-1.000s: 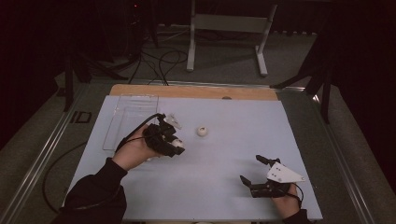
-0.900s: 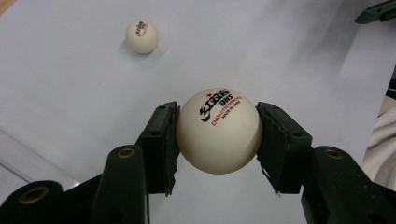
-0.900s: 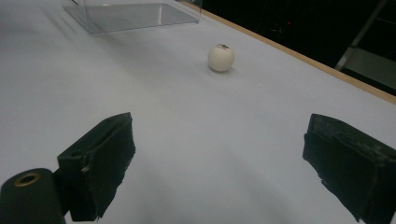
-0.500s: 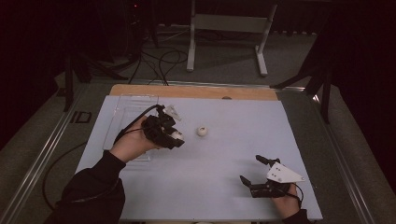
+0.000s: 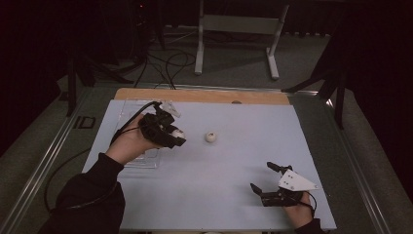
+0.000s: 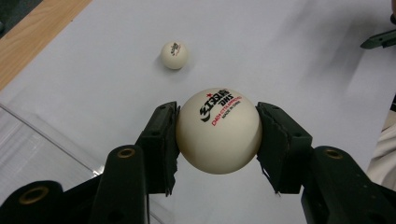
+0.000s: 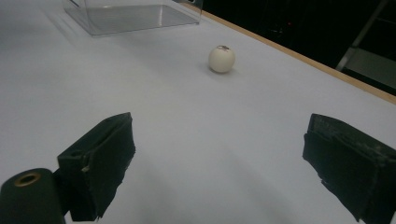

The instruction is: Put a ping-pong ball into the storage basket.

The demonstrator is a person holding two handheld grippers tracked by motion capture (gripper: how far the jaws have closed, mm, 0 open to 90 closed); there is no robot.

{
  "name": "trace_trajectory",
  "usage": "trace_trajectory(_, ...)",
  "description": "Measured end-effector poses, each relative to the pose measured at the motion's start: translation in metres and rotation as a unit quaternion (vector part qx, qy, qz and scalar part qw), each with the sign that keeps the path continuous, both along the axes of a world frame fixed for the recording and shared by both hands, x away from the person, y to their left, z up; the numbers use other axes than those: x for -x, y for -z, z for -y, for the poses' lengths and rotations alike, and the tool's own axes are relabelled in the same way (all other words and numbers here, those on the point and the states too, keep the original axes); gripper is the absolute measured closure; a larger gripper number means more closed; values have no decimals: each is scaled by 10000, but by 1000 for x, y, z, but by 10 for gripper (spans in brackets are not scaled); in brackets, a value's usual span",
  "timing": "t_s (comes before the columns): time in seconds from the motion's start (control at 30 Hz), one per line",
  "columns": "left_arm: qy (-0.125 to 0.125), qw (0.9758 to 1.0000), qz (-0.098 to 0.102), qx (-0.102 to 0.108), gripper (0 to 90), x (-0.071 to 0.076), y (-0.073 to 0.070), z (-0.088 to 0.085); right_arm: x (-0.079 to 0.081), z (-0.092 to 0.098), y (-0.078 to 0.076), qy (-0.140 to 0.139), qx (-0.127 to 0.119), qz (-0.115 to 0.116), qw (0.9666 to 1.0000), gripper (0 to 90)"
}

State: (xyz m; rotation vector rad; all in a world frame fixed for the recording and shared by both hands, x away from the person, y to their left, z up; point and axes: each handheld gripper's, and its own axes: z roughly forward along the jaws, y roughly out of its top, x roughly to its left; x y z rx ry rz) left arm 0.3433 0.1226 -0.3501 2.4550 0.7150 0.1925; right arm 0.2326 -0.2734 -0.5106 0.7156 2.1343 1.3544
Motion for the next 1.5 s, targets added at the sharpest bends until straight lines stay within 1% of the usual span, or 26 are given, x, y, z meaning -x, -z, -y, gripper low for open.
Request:
trace_trajectory(0.1, -115, 9999, -16, 76, 523, -2, 1, -7, 0, 0, -1, 1, 2, 20, 10000, 90)
trace_trajectory(0.13, -153, 9999, 0, 17, 523, -3, 2, -9, 1, 0, -1, 0, 9, 28, 10000, 90)
trace_trajectory(0.2, -221, 9997, 1, 34, 523, -5, 2, -13, 1, 0, -1, -1, 18, 27, 10000, 90)
trace_trajectory(0.23, -272, 9996, 6, 1, 523, -6, 2, -16, 0, 0, -1, -2, 15, 23, 10000, 90)
trace_trajectory(0.3, -336, 9994, 18, 47, 523, -8, 2, -20, 0, -1, 0, -7, 13, 10, 10000, 90)
trace_trajectory(0.37, -429, 9991, 48, 10, 523, -9, 0, -26, 0, -1, 0, -9, 16, 12, 10000, 90)
trace_trajectory(0.4, -489, 9988, 34, 49, 523, -10, 0, -29, 0, -1, 0, -9, 15, 9, 10000, 90)
trace_trajectory(0.43, -525, 9986, 61, 6, 523, -11, -1, -33, 0, -1, 0, -6, 13, 7, 10000, 90)
trace_trajectory(0.53, -638, 9979, 99, 21, 523, -12, -3, -40, 0, -1, 0, -5, 16, 6, 10000, 90)
trace_trajectory(0.67, -830, 9965, 102, 57, 523, -14, -3, -51, 0, -1, 0, -19, 25, 4, 10000, 90)
trace_trajectory(0.77, -946, 9955, 103, 40, 524, -16, -3, -57, 0, -1, 0, -18, 35, 7, 10000, 90)
trace_trajectory(0.8, -966, 9952, 124, 2, 523, -17, -2, -58, 0, -1, 0, -18, 40, 5, 10000, 90)
trace_trajectory(0.83, -1020, 9947, 116, 34, 524, -18, -1, -60, 0, -1, 0, -18, 40, 1, 10000, 90)
trace_trajectory(0.9, -1076, 9942, 91, 17, 524, -20, 1, -63, 0, -1, 0, -22, 46, 6, 10000, 90)
trace_trajectory(0.97, -1120, 9937, 77, 49, 524, -21, 2, -66, 0, -1, 0, -26, 40, 2, 10000, 89)
trace_trajectory(1.0, -1171, 9931, 101, 59, 523, -22, 3, -68, 0, -1, 0, -25, 44, 3, 10000, 90)
trace_trajectory(1.07, -1197, 9927, 76, 96, 524, -24, 5, -70, 0, -1, 0, -26, 38, -3, 10000, 90)
trace_trajectory(1.13, -1266, 9919, 62, 79, 523, -25, 7, -71, 0, -1, 0, -26, 42, 0, 10000, 90)
trace_trajectory(1.17, -1260, 9920, 49, 86, 523, -26, 8, -72, 0, -1, 0, -23, 41, -5, 10000, 90)
trace_trajectory(1.23, -1364, 9906, 36, 88, 523, -28, 13, -74, 0, -1, 0, -24, 42, -6, 10000, 90)
trace_trajectory(1.3, -1403, 9900, 9, 162, 523, -30, 16, -77, 0, -1, 0, -27, 39, -6, 10000, 90)
trace_trajectory(1.33, -1458, 9892, 13, 133, 523, -31, 19, -77, 0, -1, 0, -24, 42, -8, 10000, 90)
trace_trajectory(1.4, -1485, 9888, -33, 156, 524, -33, 23, -78, 0, -1, 1, -30, 43, -16, 10000, 89)
trace_trajectory(1.43, -1525, 9882, -41, 113, 523, -34, 26, -79, 0, -1, 1, -26, 48, -14, 10000, 90)
trace_trajectory(1.47, -1600, 9871, -24, 61, 523, -34, 29, -78, 0, -1, 1, -26, 48, -17, 10000, 90)
trace_trajectory(1.5, -1632, 9866, -27, 56, 523, -35, 30, -79, 0, -1, 1, -25, 48, -17, 10000, 90)
